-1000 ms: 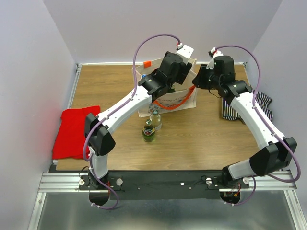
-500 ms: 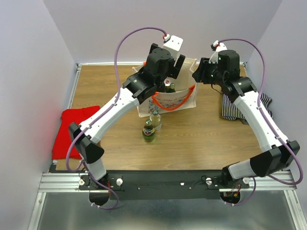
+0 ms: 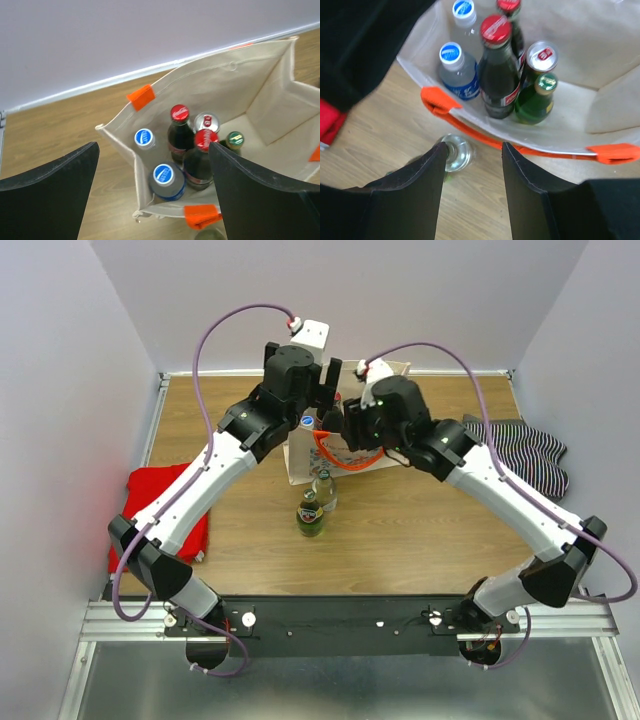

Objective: Place the beverage into the canvas bag
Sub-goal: Pick up the drink from the center of the board.

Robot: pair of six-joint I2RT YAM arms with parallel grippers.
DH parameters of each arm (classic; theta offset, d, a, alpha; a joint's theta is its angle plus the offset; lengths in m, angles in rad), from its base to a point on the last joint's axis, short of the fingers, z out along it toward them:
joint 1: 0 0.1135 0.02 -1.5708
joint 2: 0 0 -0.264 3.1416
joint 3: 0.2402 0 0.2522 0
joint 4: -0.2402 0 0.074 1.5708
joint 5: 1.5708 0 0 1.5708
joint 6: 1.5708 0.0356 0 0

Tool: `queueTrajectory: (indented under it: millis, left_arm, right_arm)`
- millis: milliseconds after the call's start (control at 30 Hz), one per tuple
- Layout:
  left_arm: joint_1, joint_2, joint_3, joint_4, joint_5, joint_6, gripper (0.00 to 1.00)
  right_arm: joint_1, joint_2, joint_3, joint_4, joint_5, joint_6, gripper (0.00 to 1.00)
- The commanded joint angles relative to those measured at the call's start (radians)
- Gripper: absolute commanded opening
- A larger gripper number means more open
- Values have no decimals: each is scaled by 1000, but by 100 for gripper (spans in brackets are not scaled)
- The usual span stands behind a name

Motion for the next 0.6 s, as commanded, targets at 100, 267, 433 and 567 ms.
queueTrajectory:
  millis: [100, 267, 433, 567]
  left_arm:
    - [108, -41, -51, -78, 78, -124, 99]
    - [182, -24, -45, -135, 79, -177, 99]
    - [236, -10, -42, -157, 104, -204, 99]
    - [257, -13, -52, -154, 112, -203, 99]
  right_arm:
    - [129, 86, 29, -70, 133, 46, 57]
    - [172, 112, 4, -64, 110, 87, 57]
    - [202, 164, 2, -80, 84, 84, 57]
    - [214, 208, -13, -100, 99, 70, 56]
